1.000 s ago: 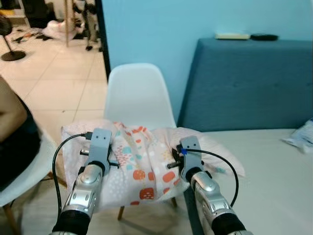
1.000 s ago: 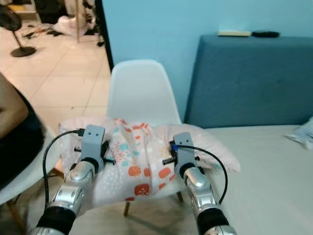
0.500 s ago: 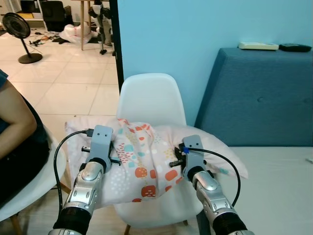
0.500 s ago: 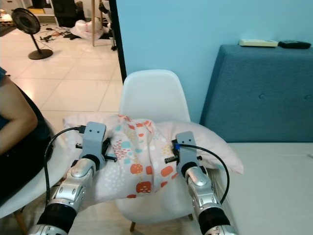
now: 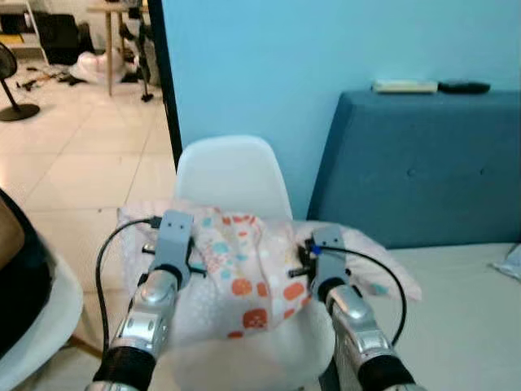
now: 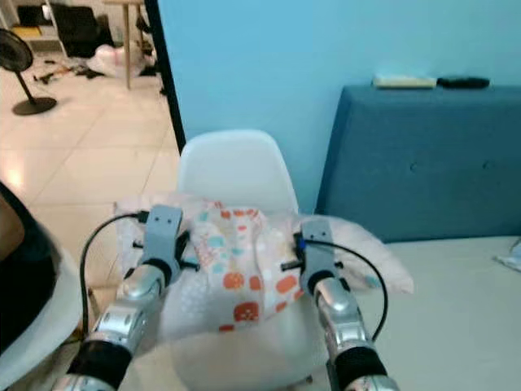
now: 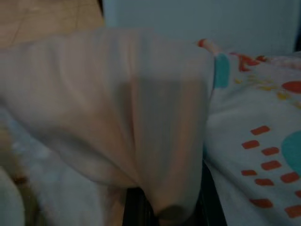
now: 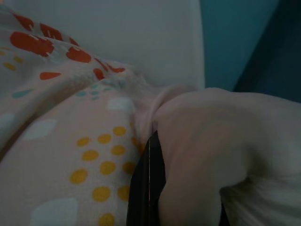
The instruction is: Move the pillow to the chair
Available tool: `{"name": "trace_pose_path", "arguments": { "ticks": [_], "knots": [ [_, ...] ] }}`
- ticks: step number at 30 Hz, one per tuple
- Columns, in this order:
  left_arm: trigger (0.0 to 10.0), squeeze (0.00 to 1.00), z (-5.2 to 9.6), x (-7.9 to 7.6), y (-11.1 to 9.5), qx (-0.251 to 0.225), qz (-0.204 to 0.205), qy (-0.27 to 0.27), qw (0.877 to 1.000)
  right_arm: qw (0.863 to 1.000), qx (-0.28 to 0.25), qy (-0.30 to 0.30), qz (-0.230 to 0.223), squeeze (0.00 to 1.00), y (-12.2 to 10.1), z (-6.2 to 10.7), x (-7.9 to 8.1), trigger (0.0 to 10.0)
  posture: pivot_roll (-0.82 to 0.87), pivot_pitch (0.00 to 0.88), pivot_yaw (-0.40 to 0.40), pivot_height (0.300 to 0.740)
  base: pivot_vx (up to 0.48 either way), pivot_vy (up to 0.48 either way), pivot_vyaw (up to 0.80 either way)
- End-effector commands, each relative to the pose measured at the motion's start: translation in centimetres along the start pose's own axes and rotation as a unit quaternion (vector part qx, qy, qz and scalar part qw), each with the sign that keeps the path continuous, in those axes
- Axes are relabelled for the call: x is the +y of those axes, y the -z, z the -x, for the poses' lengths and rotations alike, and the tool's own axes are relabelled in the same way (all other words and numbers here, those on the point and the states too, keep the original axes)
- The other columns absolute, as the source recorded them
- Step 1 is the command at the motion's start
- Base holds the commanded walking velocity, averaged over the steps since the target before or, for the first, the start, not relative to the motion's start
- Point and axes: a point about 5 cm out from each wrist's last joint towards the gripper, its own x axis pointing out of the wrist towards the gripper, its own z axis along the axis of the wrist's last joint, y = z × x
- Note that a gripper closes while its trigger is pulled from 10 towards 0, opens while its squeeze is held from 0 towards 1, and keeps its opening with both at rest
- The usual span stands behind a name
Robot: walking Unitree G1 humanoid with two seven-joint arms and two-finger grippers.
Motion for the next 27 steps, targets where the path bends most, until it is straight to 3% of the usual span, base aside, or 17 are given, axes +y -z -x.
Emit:
{"name": "trace_pose_path", "arguments": {
  "ticks": [1, 6, 10, 14, 27],
  "knots": [
    [10.0, 0.00, 0.02, -0.37, -0.70, -0.025, 0.001, 0.003, 1.000, 1.000, -0.020, -0.018, 0.006, 0.00, -0.91, -0.37, 0.68, 10.0, -0.04, 0.036, -0.025, 0.740, 0.000, 0.000, 0.00],
    [10.0, 0.00, 0.10, -0.18, -0.60, -0.022, -0.008, -0.003, 1.000, 1.000, -0.021, -0.021, 0.006, 0.00, -0.94, -0.38, 0.75, 10.0, -0.04, 0.040, -0.026, 0.740, 0.000, 0.000, 0.00],
    [10.0, 0.00, 0.04, 0.01, -0.33, -0.013, -0.014, -0.010, 1.000, 1.000, -0.021, -0.022, 0.007, 0.00, -0.97, -0.36, 0.77, 10.0, -0.05, 0.042, -0.026, 0.740, 0.000, -0.480, 0.00],
    [10.0, 0.00, 0.03, 0.13, -0.05, -0.005, 0.008, -0.022, 1.000, 0.999, -0.022, -0.022, 0.008, 0.00, -0.98, -0.31, 0.73, 10.0, -0.05, 0.045, -0.026, 0.740, 0.000, 0.000, 0.00],
    [10.0, 0.00, 0.11, 0.26, 0.19, 0.000, 0.006, -0.027, 1.000, 0.999, -0.018, -0.046, 0.017, 0.00, -1.06, -0.43, 1.47, 10.0, -0.04, 0.048, -0.035, 0.740, 0.000, 0.000, 0.00]
  ]
}}
